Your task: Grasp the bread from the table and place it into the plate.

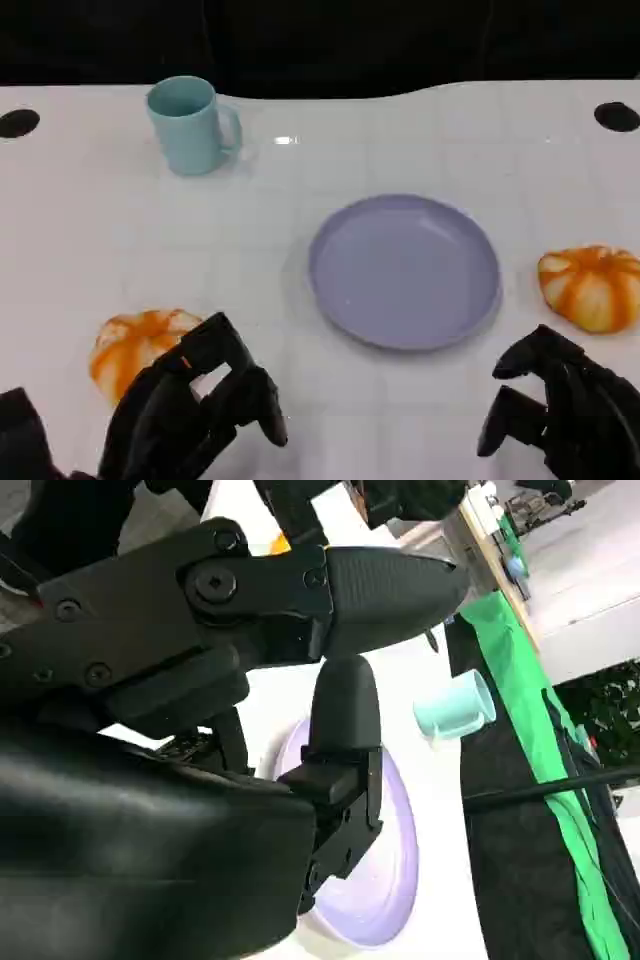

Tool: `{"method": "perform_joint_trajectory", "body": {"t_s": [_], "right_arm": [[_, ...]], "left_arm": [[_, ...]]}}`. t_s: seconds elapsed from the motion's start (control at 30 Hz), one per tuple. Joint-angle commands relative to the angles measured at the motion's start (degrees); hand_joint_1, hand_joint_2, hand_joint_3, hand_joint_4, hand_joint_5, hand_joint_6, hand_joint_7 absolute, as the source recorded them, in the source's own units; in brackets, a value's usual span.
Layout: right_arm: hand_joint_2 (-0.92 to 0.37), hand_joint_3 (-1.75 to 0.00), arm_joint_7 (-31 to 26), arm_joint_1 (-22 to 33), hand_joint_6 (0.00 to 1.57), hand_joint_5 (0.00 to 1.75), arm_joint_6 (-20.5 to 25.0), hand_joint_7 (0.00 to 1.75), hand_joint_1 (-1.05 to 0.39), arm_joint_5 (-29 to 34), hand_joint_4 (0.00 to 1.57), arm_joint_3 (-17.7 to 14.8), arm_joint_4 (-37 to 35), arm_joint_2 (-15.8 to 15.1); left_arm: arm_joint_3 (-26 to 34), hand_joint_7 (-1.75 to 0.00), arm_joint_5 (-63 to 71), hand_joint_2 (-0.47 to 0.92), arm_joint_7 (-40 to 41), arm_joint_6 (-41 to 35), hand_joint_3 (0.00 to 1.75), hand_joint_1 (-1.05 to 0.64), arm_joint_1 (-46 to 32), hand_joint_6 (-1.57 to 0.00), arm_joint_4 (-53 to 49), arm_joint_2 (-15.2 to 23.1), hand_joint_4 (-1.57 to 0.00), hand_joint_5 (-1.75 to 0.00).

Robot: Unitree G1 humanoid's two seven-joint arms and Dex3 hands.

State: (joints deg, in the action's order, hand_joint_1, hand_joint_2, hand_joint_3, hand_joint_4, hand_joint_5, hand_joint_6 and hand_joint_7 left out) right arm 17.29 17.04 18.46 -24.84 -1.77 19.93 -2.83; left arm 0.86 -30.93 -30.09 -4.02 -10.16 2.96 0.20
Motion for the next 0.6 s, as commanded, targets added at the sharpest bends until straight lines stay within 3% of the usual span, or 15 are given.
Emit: {"method": "perform_joint_trajectory", "body": {"t_s": [0.03,0.6], "right_arm": [[-0.92,-0.45,0.2,-0.1,0.38,1.75,-1.0,1.66,-0.52,0.0,0.58,-0.2,0.0,-0.4],[-0.92,-0.43,-0.6,0.2,0.39,1.75,0.0,1.66,-0.52,-0.4,0.6,-0.1,0.7,0.4]], "left_arm": [[0.6,-1.75,0.6,0.92,-0.1,0.5,0.27,-0.59,-0.1,-0.56,-0.2,0.4,-0.79,-1.75],[1.0,-1.74,1.6,0.92,0.3,1.9,0.26,-0.61,-0.3,-0.55,-0.3,-0.2,-0.79,-1.75]]}}
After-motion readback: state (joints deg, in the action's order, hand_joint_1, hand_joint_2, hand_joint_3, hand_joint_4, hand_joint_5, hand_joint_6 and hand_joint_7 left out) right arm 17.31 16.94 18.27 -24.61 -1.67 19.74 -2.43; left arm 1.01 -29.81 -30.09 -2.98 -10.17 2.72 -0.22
